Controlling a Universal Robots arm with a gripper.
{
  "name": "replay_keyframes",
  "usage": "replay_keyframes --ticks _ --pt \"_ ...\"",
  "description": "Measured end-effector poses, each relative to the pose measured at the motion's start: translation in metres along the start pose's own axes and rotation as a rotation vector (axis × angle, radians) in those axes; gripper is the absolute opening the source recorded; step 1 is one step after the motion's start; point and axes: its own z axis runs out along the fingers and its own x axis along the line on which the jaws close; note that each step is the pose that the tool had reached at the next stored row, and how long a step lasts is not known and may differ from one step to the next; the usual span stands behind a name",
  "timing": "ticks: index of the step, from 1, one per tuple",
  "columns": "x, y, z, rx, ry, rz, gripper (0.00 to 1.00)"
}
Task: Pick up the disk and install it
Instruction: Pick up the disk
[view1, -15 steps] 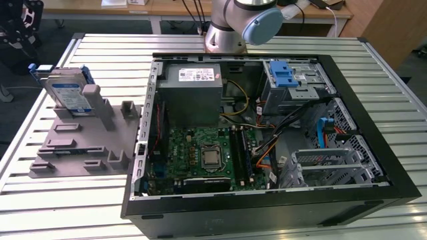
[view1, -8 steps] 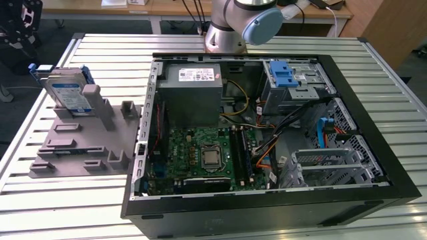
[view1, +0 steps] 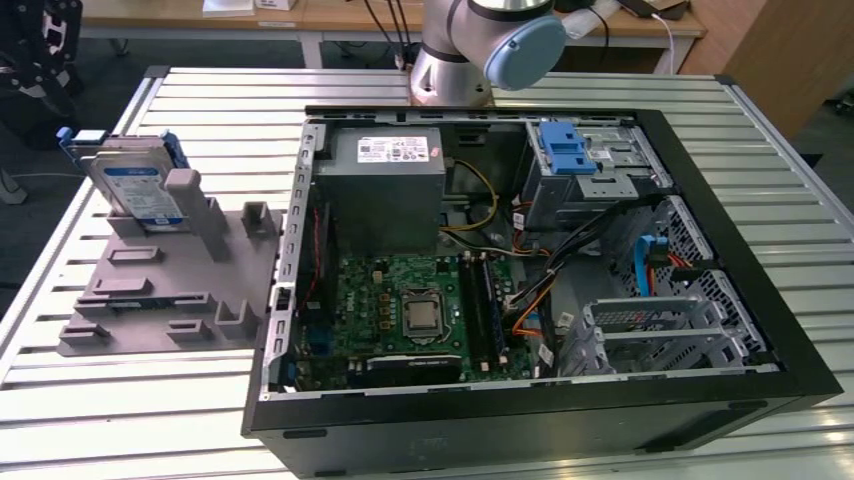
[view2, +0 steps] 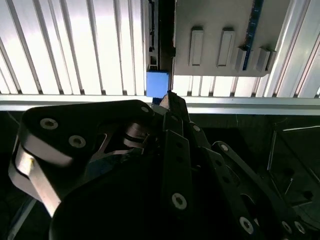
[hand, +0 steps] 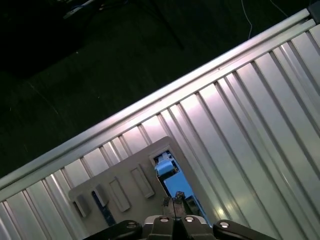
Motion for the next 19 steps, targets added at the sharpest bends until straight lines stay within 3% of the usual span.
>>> replay_keyframes --ticks 19 --pt "0.0 0.0 0.0002 -0.0009 0.0059 -0.158 0.11"
